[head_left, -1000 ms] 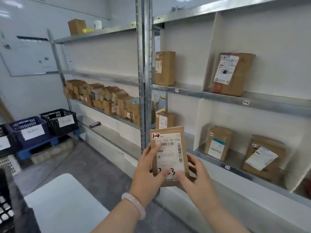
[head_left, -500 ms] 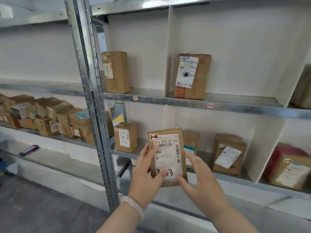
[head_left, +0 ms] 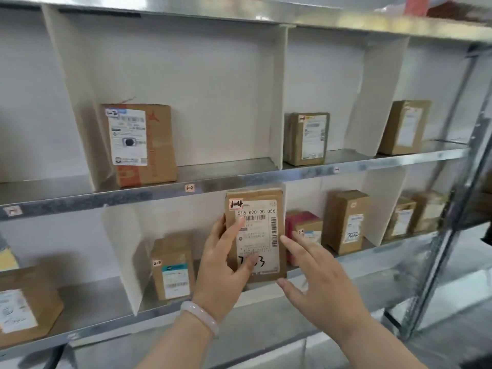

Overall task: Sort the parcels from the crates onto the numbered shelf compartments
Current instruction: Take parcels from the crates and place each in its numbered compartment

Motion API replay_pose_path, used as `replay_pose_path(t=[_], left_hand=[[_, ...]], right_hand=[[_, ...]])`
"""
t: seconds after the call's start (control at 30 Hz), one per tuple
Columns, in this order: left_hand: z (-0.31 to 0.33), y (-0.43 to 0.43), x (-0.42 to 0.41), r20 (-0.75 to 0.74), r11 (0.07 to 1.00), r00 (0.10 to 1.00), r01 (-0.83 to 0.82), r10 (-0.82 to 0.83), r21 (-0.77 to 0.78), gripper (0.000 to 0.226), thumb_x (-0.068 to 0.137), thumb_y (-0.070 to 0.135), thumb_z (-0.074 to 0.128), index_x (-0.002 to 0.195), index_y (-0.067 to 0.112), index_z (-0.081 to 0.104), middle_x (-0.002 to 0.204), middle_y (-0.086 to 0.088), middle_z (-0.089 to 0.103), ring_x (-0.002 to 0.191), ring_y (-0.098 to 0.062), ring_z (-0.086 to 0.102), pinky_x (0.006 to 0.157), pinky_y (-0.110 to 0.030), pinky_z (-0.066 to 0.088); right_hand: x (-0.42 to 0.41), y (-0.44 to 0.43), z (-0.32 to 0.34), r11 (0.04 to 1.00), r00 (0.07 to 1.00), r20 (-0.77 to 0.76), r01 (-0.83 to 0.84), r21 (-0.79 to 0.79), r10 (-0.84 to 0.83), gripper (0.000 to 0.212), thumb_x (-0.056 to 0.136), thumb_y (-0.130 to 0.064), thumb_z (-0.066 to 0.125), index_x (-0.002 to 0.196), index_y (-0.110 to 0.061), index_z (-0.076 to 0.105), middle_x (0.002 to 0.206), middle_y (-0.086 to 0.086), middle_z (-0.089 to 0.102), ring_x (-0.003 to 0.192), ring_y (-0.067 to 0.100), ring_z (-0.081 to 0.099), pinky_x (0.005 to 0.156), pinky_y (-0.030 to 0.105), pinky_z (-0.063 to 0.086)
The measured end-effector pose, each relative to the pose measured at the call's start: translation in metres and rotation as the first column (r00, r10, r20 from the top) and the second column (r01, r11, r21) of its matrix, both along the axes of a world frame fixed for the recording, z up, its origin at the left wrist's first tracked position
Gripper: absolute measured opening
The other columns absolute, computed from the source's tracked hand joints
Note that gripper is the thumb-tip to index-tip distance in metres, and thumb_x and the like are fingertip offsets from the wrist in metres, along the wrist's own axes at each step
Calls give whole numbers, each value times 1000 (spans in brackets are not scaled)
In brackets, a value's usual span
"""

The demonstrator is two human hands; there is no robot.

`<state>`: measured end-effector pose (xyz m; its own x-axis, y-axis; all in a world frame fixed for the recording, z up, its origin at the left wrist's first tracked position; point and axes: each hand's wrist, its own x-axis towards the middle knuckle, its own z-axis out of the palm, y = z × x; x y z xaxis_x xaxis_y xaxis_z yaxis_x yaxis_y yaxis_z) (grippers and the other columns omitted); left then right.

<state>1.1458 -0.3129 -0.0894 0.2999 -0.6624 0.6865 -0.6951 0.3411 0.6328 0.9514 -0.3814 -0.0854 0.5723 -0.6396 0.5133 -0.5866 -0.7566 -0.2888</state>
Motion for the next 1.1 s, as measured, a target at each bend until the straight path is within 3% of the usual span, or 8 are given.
replay_pose_path(t=[0.17, 0.27, 0.33, 0.5, 0.63, 0.77, 1.0, 1.1], left_hand=[[10, -71, -69, 27, 997, 997, 71, -70, -33, 78, 85, 26, 74, 132, 71, 30, 148, 40, 14, 139, 8, 23, 104, -30, 49], [19, -117, -119, 15, 985, 988, 155, -154, -78, 78, 85, 22, 75, 133, 69, 34, 152, 32, 19, 142, 0, 27, 99, -17, 47], [26, -149, -156, 10, 976, 981, 196, -196, -95, 78, 85, 20, 74, 133, 67, 35, 153, 27, 21, 143, -6, 29, 100, -25, 51], [45, -221, -247, 16, 955, 966, 257, -258, -145, 80, 86, 18, 74, 131, 69, 33, 147, 39, 18, 141, 0, 28, 102, -20, 47], [51, -274, -298, -22, 947, 954, 293, -299, -133, 80, 85, 14, 75, 134, 65, 36, 144, 44, 16, 143, -5, 27, 105, -40, 49], [57, -320, -333, -14, 938, 942, 331, -335, -105, 76, 85, 13, 75, 137, 55, 41, 154, 24, 21, 146, -10, 25, 104, -43, 50], [67, -405, -377, 26, 924, 929, 370, -369, -96, 77, 86, 15, 74, 138, 58, 38, 154, 24, 18, 145, -14, 29, 95, -39, 56], [71, -442, -390, 64, 919, 926, 378, -373, -112, 79, 86, 13, 74, 134, 61, 35, 157, 17, 18, 143, -8, 27, 96, -12, 47]], right_hand=[[-74, -52, 7, 994, 994, 12, 106, -32, -106, 69, 82, -62, 44, 145, -40, 26, 148, -9, 39, 134, 13, 38, 109, 28, 27], [-127, -88, 16, 987, 988, 30, 150, -48, -149, 69, 82, -64, 40, 145, -48, 16, 151, -15, 30, 138, 7, 26, 111, 25, 18], [-164, -111, 22, 981, 983, 44, 181, -71, -178, 68, 82, -63, 40, 144, -49, 15, 150, -17, 30, 137, 5, 23, 109, 23, 15], [-256, -168, 42, 963, 971, 20, 240, -122, -239, 69, 88, -63, 43, 147, -49, 10, 156, -19, 14, 143, 5, 13, 112, 21, 5], [-308, -202, 53, 951, 957, 27, 289, -112, -288, 70, 88, -59, 49, 147, -46, 14, 155, -18, 17, 143, 6, 14, 115, 27, 13], [-342, -240, 51, 940, 947, 19, 321, -116, -321, 70, 86, -64, 42, 148, -46, 14, 156, -16, 19, 143, 8, 15, 116, 26, 11], [-377, -308, 50, 909, 922, 29, 384, -163, -385, 71, 84, -60, 43, 148, -41, 21, 149, -10, 35, 137, 9, 32, 115, 33, 28], [-388, -342, 57, 884, 903, 22, 424, -195, -428, 69, 86, -59, 45, 148, -39, 22, 149, -11, 35, 137, 8, 31, 112, 26, 17]])
